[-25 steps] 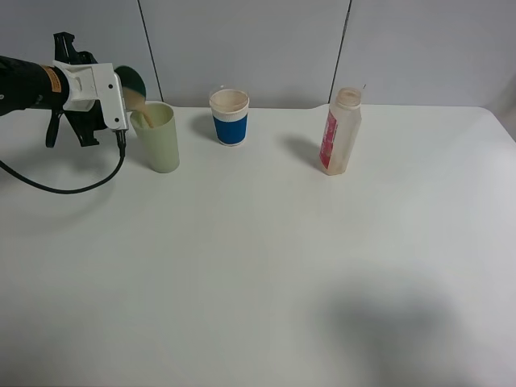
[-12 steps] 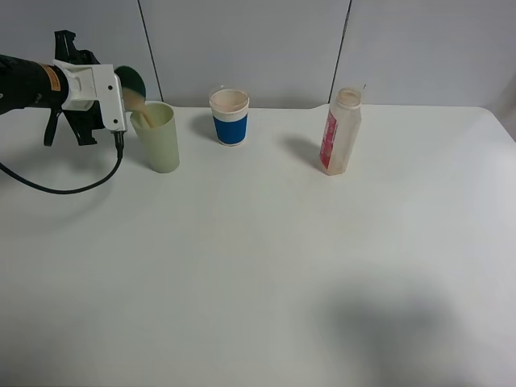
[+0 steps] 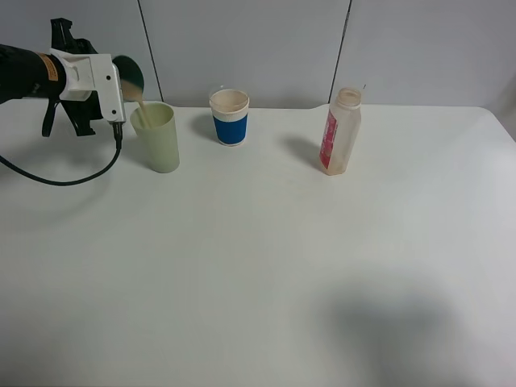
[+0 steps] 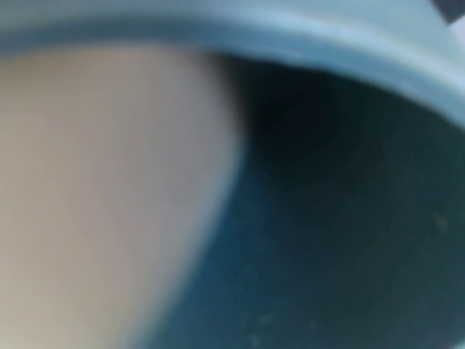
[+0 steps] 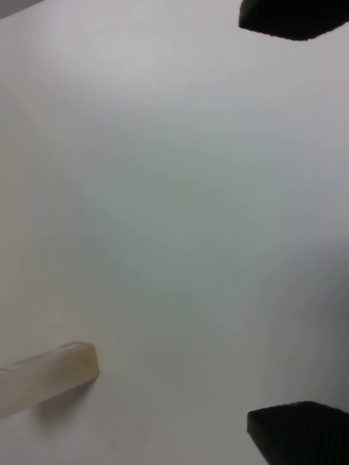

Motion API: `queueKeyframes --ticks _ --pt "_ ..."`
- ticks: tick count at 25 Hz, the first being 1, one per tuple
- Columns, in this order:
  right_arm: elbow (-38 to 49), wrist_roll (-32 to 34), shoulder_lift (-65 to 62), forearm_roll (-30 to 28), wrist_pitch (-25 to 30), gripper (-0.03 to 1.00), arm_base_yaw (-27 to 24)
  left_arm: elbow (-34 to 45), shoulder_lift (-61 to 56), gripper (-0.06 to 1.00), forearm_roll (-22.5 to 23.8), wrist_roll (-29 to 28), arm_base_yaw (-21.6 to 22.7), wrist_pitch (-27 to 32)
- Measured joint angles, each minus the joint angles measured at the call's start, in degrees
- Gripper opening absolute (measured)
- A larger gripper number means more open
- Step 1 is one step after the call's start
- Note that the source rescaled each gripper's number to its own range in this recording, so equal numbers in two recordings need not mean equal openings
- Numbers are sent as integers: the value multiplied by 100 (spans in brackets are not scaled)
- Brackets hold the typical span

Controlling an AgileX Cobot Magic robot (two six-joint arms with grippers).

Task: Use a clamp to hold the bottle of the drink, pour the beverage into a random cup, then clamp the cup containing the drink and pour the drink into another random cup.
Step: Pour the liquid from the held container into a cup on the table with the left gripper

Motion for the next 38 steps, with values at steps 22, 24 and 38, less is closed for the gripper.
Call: queueKeyframes --ticks 22,24,38 --pt "0 0 0 0 0 100 0 -6 -77 0 99 329 -86 -1" --pt "0 0 0 0 0 100 0 -6 -77 0 99 398 -86 -1" --pt "0 0 0 0 0 100 0 -6 -215 0 99 746 -86 -1"
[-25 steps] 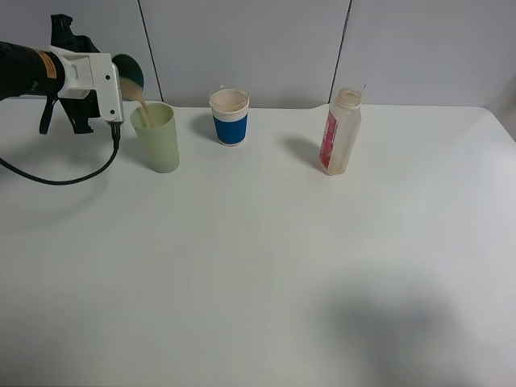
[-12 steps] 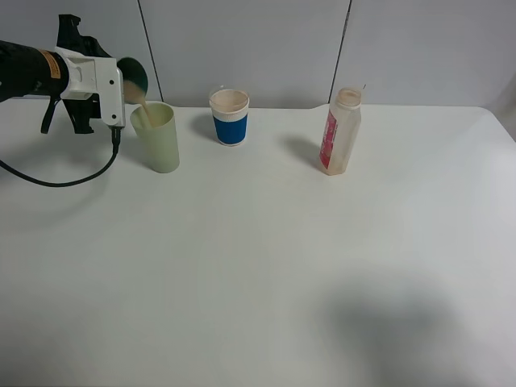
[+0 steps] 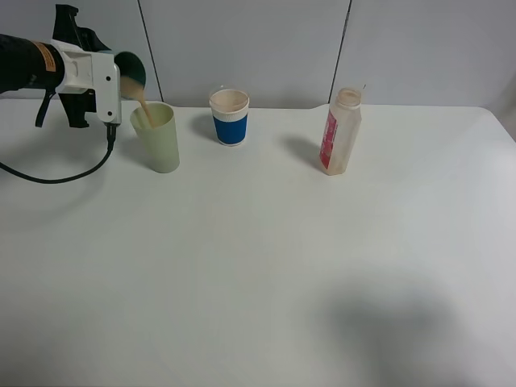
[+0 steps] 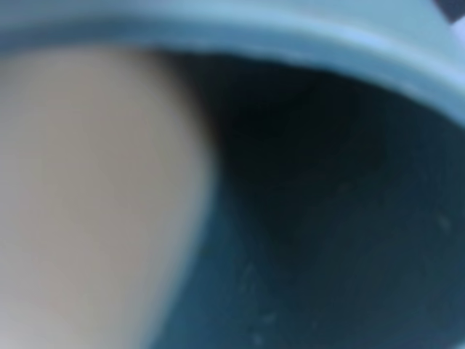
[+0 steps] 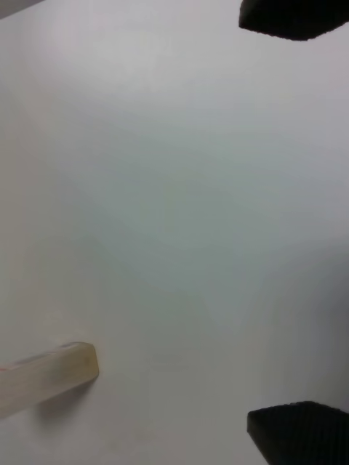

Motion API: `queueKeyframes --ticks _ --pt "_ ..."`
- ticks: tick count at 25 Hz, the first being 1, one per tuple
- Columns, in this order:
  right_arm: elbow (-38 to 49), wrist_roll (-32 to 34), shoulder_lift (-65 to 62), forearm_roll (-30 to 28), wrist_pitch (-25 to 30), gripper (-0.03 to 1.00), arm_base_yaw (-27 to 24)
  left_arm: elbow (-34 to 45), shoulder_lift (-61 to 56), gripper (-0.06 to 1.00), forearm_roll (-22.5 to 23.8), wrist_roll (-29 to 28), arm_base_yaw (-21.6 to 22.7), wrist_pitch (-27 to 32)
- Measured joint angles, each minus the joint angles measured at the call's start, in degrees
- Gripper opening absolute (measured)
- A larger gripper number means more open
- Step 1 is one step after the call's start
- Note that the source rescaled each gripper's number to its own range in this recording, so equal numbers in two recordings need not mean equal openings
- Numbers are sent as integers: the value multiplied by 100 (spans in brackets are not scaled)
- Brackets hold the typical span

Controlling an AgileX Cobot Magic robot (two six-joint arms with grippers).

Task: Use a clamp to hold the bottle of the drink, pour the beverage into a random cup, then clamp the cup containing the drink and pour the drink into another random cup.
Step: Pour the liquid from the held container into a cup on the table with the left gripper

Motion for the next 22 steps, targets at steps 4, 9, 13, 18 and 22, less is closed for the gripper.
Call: queueKeyframes --ticks 4,9,13,18,22 --pt "0 0 0 0 0 100 0 0 -30 0 0 79 0 0" --pt "0 0 0 0 0 100 0 0 -35 0 33 265 0 0" --pt "0 0 0 0 0 100 0 0 -35 0 35 435 0 -66" --pt "0 0 0 0 0 100 0 0 -35 0 35 490 0 -163" --pt "0 0 0 0 0 100 0 0 -35 0 35 549 0 -206"
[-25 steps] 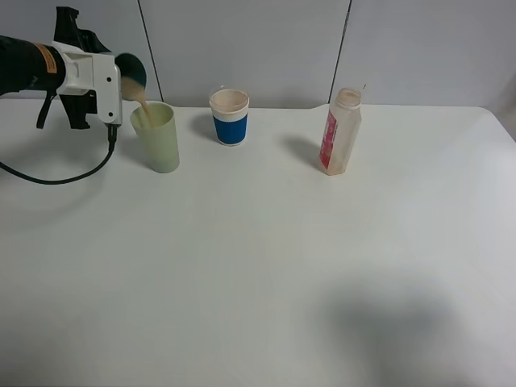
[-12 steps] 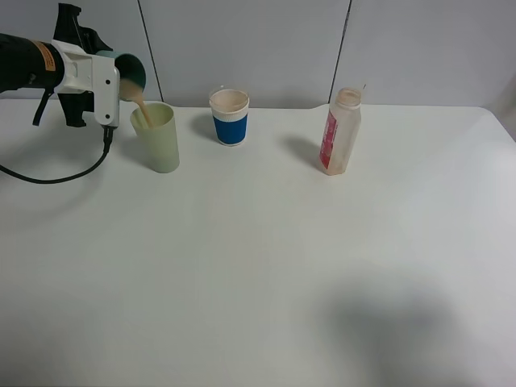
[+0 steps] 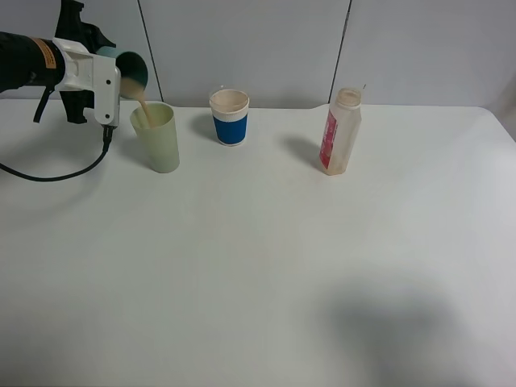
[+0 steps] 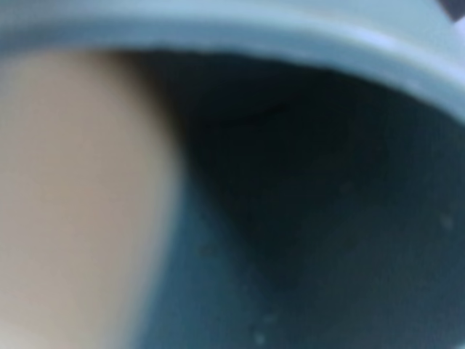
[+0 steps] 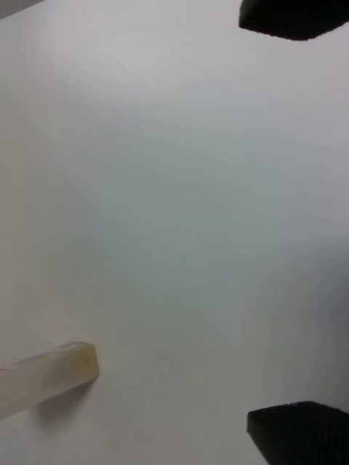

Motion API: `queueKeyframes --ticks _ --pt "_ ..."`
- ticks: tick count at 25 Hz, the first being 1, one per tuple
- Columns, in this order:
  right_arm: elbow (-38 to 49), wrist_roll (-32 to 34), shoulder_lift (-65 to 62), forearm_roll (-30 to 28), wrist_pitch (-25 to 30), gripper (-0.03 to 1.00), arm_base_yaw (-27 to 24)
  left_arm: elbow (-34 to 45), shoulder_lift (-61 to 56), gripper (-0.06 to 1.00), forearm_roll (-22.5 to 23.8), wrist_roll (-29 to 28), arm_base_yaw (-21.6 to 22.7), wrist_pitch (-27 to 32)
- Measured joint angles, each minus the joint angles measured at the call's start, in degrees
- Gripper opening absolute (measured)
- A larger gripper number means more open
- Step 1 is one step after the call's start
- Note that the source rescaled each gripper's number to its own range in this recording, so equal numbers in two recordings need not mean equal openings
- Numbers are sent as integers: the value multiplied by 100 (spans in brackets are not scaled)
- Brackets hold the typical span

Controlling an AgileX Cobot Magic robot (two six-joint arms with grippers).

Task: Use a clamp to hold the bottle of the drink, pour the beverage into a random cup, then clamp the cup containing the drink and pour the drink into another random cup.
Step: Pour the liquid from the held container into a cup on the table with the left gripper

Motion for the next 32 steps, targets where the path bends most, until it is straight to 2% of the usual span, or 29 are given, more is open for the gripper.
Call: queueKeyframes --ticks 14,23,32 --pt "0 0 0 0 0 100 0 0 0 0 -12 219 0 -468" --pt "0 0 0 0 0 100 0 0 0 0 -17 279 0 -563" --pt "0 0 0 0 0 100 0 0 0 0 -29 766 0 -823"
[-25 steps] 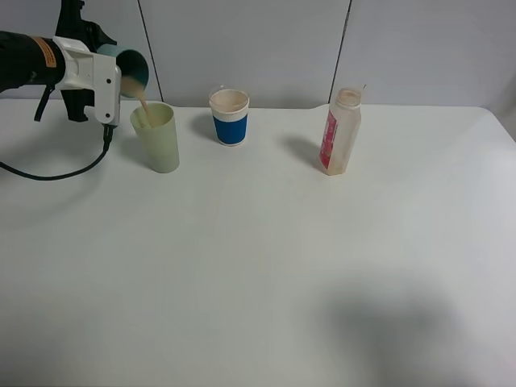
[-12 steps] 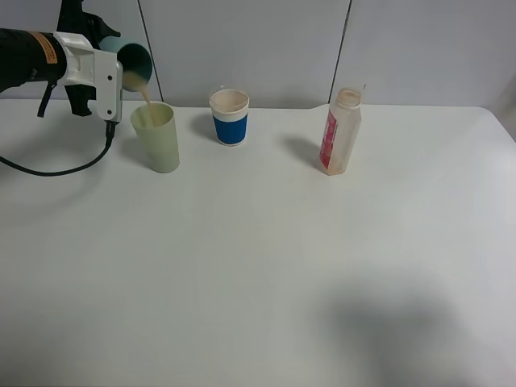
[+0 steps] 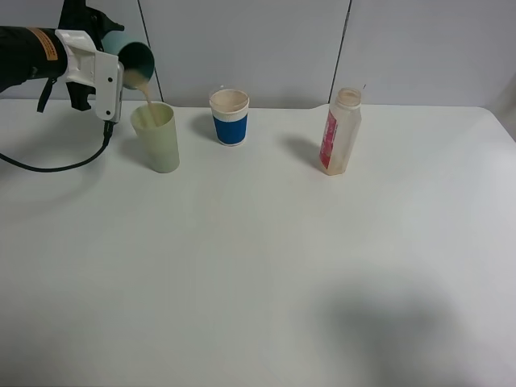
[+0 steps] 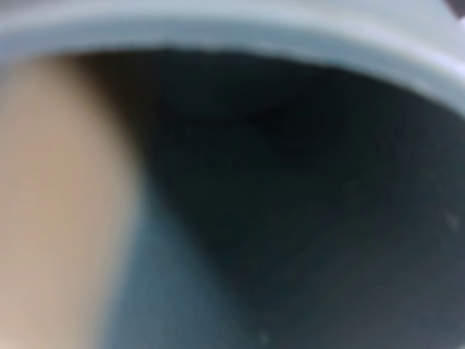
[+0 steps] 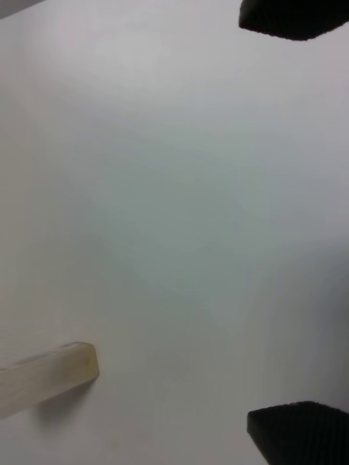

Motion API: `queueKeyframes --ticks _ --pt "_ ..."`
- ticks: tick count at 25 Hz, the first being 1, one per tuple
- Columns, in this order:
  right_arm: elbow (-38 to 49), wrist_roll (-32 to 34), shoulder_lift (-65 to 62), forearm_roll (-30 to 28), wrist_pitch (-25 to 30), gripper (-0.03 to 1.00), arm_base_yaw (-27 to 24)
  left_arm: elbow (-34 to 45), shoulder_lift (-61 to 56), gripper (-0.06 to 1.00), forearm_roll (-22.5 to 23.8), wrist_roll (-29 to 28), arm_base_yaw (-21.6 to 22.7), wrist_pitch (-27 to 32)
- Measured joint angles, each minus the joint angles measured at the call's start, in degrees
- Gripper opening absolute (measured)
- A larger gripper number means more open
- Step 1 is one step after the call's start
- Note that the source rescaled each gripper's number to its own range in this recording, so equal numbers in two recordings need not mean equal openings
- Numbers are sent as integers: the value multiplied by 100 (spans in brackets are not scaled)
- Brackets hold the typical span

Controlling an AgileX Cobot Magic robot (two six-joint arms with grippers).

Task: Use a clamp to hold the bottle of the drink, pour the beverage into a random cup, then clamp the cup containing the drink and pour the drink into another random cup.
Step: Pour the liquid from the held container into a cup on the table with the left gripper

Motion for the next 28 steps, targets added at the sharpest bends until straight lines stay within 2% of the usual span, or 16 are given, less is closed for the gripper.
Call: queueKeyframes --ticks 15,22,28 --pt "0 0 0 0 0 100 0 0 0 0 -119 92 0 -341" --pt "0 0 0 0 0 100 0 0 0 0 -176 241 0 -764" --pt "0 0 0 0 0 100 0 0 0 0 -176 263 0 -804"
